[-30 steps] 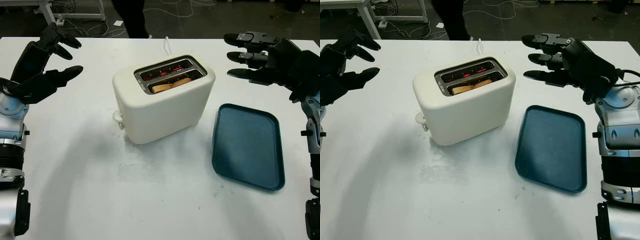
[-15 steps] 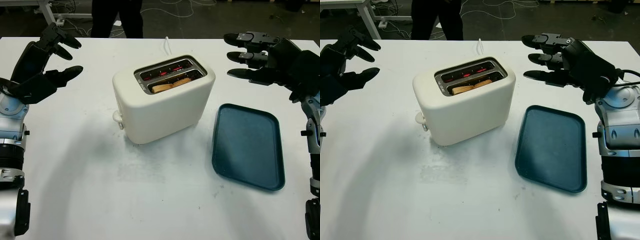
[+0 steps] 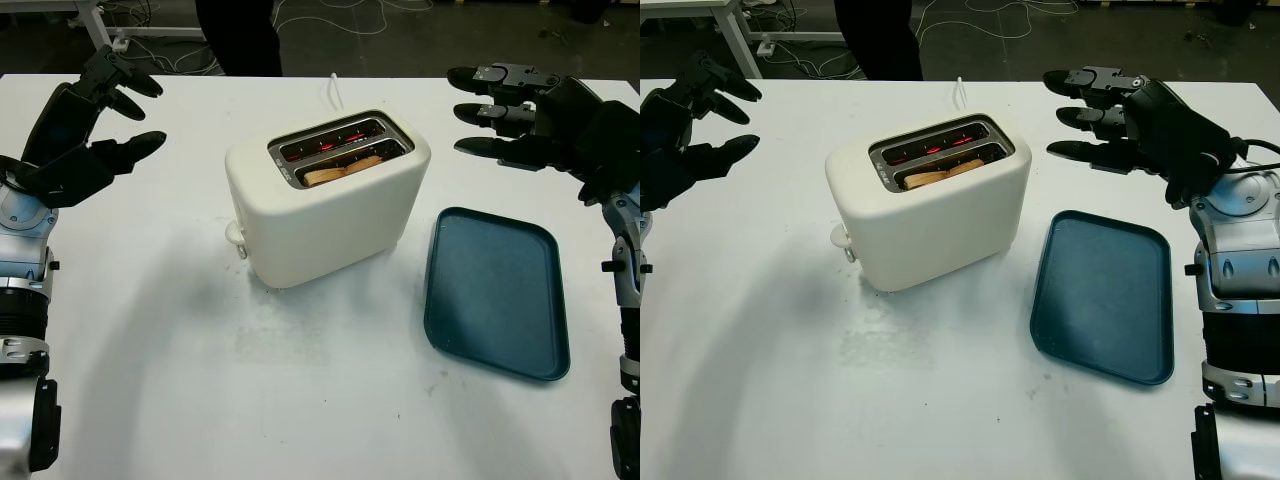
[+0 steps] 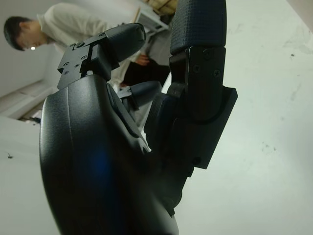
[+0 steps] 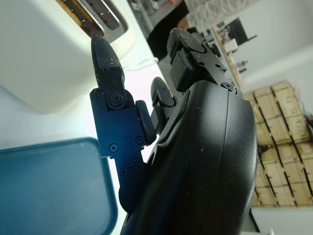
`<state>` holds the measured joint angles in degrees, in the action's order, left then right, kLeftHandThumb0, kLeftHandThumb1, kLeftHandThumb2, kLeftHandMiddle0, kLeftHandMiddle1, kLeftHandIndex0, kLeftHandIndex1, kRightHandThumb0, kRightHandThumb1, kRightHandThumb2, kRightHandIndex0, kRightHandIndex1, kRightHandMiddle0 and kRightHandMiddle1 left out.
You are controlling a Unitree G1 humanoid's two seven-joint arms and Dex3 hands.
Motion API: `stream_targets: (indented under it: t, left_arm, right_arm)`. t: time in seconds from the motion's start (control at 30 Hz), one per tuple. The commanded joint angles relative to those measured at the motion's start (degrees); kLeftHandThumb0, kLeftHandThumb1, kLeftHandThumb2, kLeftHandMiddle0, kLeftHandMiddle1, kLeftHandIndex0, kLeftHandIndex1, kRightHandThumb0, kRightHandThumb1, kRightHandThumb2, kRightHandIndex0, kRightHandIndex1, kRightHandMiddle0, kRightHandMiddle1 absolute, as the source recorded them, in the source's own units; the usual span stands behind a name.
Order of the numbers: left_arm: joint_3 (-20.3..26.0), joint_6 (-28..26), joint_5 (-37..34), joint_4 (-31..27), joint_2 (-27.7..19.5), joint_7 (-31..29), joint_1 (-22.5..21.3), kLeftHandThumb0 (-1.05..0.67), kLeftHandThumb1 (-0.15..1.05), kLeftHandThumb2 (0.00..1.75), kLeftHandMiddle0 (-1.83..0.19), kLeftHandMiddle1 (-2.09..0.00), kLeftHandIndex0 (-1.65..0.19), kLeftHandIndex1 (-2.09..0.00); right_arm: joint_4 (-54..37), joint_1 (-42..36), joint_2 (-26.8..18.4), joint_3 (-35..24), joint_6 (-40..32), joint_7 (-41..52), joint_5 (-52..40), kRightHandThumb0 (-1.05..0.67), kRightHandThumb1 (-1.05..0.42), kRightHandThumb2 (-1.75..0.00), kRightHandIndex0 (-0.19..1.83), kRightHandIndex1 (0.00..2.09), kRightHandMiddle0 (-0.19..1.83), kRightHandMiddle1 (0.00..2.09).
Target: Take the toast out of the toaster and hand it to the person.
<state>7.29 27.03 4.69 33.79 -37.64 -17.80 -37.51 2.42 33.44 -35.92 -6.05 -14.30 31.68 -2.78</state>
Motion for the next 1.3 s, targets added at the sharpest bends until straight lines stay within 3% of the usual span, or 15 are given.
stream_targets:
  t: [0.0, 1.27]
  left_arm:
    - [0.1, -1.1, -0.4, -1.2, 0.0, -0.1, -0.1, -1.05, 0.92, 0.41, 0.0, -1.65, 0.0, -1.49]
    - [0.1, 0.6, -0.1, -0.3, -0.1, 0.3, -0.1, -1.05, 0.92, 0.41, 0.0, -1.63, 0.0, -1.47]
  right_arm:
    - [0.2, 0.6, -0.2, 0.2, 0.8, 0.2, -0.2, -0.48, -0.9, 0.0, 0.45, 0.0, 0.43, 0.0]
    - [0.3, 0.3, -0.1, 0.3, 1.5, 0.1, -0.1, -0.49, -0.91, 0.0, 0.47, 0.01, 0.45, 0.01]
